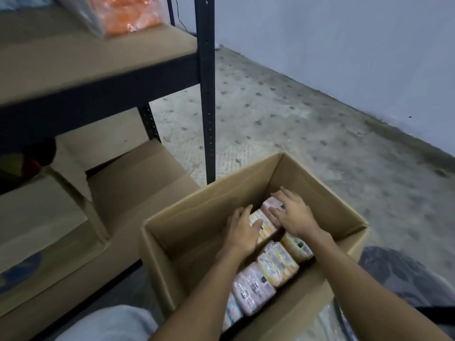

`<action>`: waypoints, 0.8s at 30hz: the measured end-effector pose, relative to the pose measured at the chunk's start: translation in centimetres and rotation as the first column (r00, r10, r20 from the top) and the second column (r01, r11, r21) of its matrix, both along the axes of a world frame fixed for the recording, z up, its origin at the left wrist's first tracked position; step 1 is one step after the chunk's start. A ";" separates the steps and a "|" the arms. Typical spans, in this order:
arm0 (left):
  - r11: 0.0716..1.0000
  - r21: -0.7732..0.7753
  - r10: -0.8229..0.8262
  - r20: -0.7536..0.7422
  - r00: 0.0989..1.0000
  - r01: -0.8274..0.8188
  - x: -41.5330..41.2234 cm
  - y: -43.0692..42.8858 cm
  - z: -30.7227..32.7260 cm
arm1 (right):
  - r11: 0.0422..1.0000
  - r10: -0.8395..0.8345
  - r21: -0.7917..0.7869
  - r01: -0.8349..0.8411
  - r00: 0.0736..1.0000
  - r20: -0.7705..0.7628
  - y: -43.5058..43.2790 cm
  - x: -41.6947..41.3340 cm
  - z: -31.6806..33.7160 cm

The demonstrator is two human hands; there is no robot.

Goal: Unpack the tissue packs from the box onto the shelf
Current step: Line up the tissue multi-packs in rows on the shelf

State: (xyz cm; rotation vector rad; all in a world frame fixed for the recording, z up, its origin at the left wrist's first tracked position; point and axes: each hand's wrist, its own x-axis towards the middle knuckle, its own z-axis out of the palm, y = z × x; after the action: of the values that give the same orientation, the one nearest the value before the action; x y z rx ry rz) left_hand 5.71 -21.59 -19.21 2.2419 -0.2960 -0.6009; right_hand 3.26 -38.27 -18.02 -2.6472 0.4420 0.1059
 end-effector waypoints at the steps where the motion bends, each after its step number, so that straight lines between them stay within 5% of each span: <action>1: 1.000 0.000 -0.001 -0.006 1.000 0.001 0.2 -0.6 -0.7 | 1.000 0.006 -0.001 -0.006 1.000 -0.009 -0.5 0.3 -0.4; 11: 1.000 0.022 0.017 0.010 1.000 -0.018 -0.5 -3.1 -4.4 | 0.998 0.035 -0.052 -0.040 0.996 -0.080 -1.3 1.6 -2.1; 20: 0.961 0.008 0.275 -0.037 0.961 -0.275 -0.3 0.0 -4.3 | 1.000 -0.020 0.008 0.022 0.992 -0.122 -0.3 1.9 -3.0; 24: 0.920 0.074 0.389 -0.059 0.919 -0.385 -0.2 0.9 -4.3 | 0.996 -0.026 -0.089 0.012 0.987 -0.157 0.7 2.0 -3.3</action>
State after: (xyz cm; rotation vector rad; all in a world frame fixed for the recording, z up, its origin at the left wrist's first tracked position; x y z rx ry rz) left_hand 5.47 -20.71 -23.53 2.2449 0.2061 -0.4789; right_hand 5.25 -37.54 -21.31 -2.7309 0.5355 0.2984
